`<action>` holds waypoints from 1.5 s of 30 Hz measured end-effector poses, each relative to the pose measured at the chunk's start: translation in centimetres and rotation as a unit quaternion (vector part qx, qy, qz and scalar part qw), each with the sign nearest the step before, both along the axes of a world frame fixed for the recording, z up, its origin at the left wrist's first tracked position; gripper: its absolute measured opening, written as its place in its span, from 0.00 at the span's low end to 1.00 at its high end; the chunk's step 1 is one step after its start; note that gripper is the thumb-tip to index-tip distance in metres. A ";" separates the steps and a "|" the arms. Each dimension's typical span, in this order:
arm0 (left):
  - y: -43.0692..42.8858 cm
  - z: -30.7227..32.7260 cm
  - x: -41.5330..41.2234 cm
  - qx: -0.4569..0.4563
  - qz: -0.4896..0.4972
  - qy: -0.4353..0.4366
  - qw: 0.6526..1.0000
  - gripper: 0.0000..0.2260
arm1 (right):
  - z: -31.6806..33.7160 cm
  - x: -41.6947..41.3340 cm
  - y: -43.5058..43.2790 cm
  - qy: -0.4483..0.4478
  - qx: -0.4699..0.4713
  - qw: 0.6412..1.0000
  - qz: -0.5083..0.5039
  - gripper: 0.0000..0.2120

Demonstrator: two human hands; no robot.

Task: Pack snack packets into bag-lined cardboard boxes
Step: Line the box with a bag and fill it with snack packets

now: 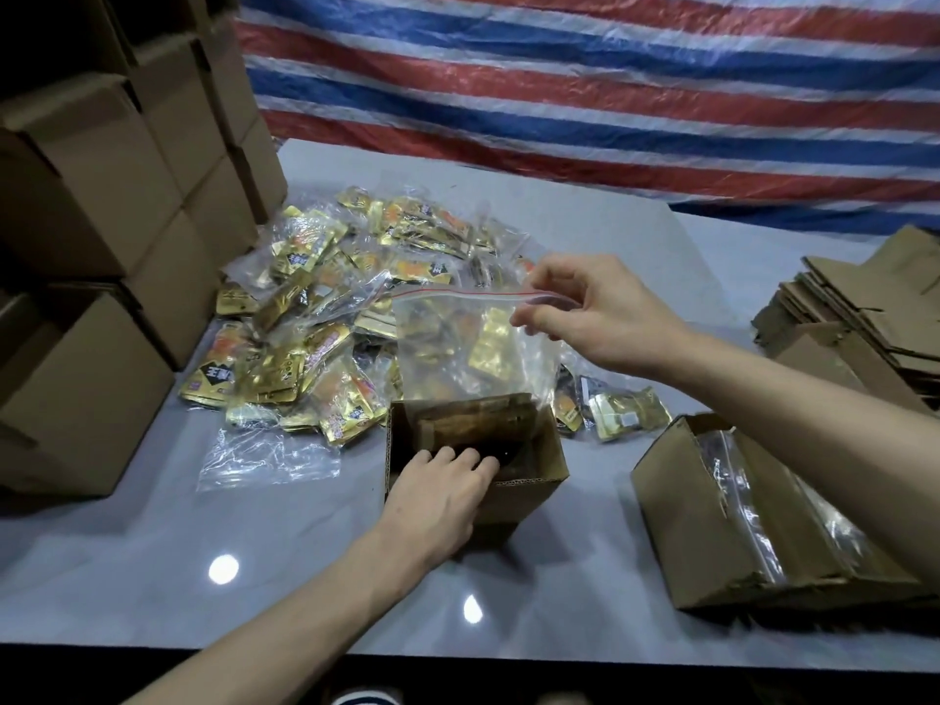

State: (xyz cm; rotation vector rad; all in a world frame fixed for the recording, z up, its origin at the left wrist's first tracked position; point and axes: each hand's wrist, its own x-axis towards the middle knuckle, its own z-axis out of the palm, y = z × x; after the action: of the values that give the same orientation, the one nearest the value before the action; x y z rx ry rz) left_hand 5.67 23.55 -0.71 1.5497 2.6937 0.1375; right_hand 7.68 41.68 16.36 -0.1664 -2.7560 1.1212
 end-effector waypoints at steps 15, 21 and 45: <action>-0.8 0.9 -0.5 0.037 -0.035 -0.004 0.999 0.15 | -4.8 0.7 0.8 -0.169 0.174 0.969 0.040 0.05; -2.3 1.4 -0.2 0.383 0.093 -0.080 0.916 0.10 | -6.6 1.1 0.9 -0.188 0.066 0.980 0.019 0.06; 0.6 3.6 -4.6 0.059 0.310 -0.128 0.940 0.13 | -12.1 1.3 -2.2 -0.056 0.293 0.954 0.009 0.10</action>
State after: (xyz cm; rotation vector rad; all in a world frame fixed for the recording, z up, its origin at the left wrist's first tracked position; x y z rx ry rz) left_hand 1.06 24.16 2.85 0.5839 2.8783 0.4812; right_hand 8.97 39.53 4.24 -0.1285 -3.0503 0.2625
